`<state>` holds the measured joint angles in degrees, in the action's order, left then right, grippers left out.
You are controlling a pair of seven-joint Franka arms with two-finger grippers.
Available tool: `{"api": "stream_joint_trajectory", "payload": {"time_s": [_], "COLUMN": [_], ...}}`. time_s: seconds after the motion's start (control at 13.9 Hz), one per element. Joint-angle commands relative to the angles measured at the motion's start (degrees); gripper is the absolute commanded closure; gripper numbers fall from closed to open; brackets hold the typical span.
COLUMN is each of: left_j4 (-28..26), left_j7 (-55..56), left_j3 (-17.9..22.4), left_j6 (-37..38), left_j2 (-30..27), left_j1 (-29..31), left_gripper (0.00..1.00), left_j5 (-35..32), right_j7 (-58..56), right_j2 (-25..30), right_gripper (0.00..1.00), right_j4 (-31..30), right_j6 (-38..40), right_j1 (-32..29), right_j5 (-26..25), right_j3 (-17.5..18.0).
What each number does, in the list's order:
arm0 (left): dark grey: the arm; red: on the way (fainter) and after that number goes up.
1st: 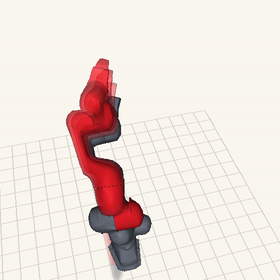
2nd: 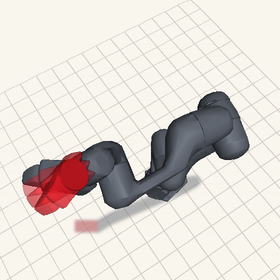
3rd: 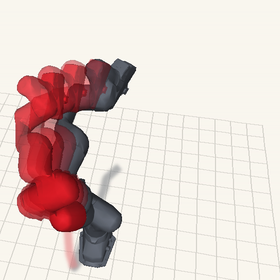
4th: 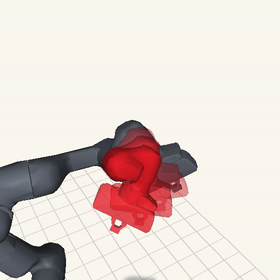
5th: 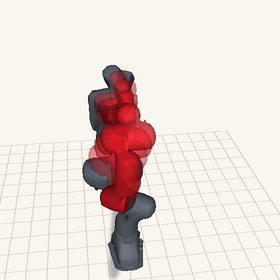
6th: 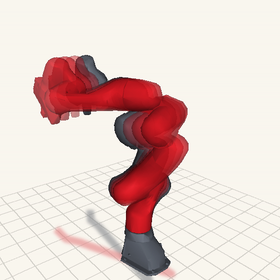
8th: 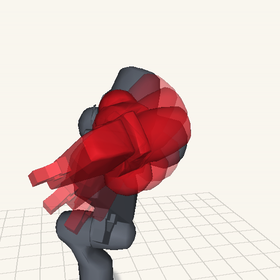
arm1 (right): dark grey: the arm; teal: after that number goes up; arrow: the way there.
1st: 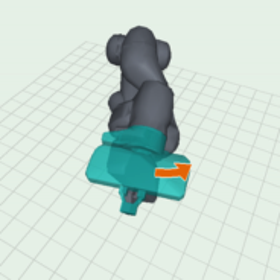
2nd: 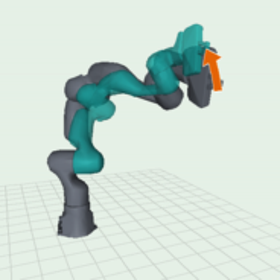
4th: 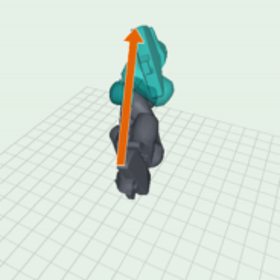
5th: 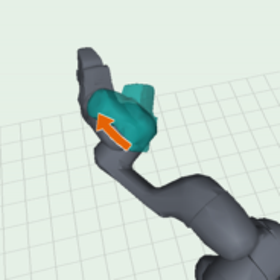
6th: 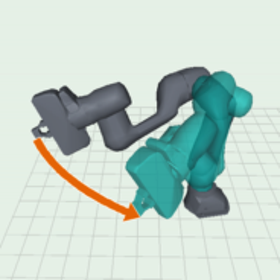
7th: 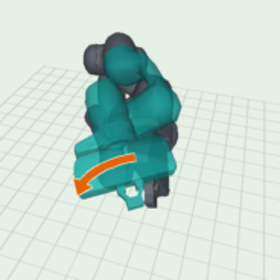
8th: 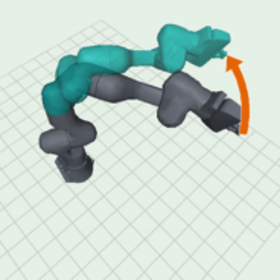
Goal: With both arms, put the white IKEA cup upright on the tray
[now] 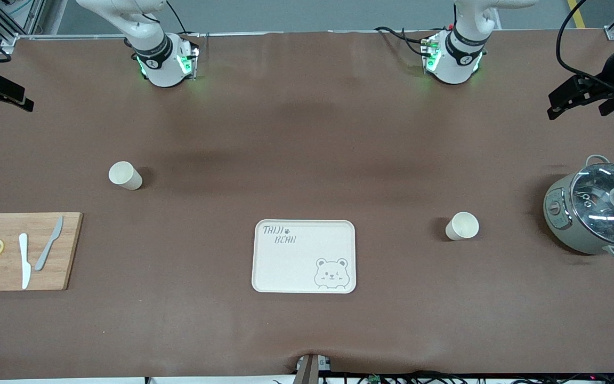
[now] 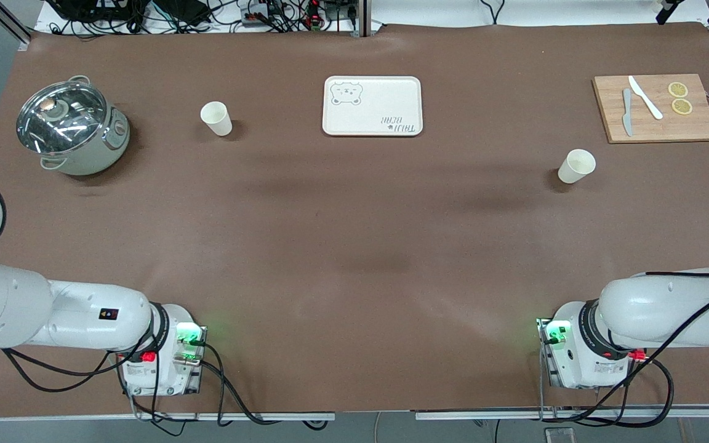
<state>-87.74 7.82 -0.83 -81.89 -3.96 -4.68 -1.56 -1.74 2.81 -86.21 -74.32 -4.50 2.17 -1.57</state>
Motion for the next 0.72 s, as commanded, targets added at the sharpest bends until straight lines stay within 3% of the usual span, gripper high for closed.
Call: {"api": "stream_joint_trajectory", "payload": {"time_s": [0.0,0.65], "left_j4": [1.17,3.62], "left_j7": [-0.96,0.17], "left_j3": [-0.31,-0.22], "left_j6": [2.52,2.53], "left_j2": [-0.61,2.81], "left_j1": [0.37,0.11], "left_gripper": [0.0,0.0], "left_j5": [-0.63,-1.08], "right_j7": [-0.55,-0.37], "right_j2": [0.44,-0.35], "right_gripper": [0.0,0.0], "right_j4": [-0.19,0.25], "right_j6": [1.19,0.76], "right_j1": [-0.95,-1.21], "right_j5": [-0.68,-0.33], "right_j3": [0.52,0.52]}}
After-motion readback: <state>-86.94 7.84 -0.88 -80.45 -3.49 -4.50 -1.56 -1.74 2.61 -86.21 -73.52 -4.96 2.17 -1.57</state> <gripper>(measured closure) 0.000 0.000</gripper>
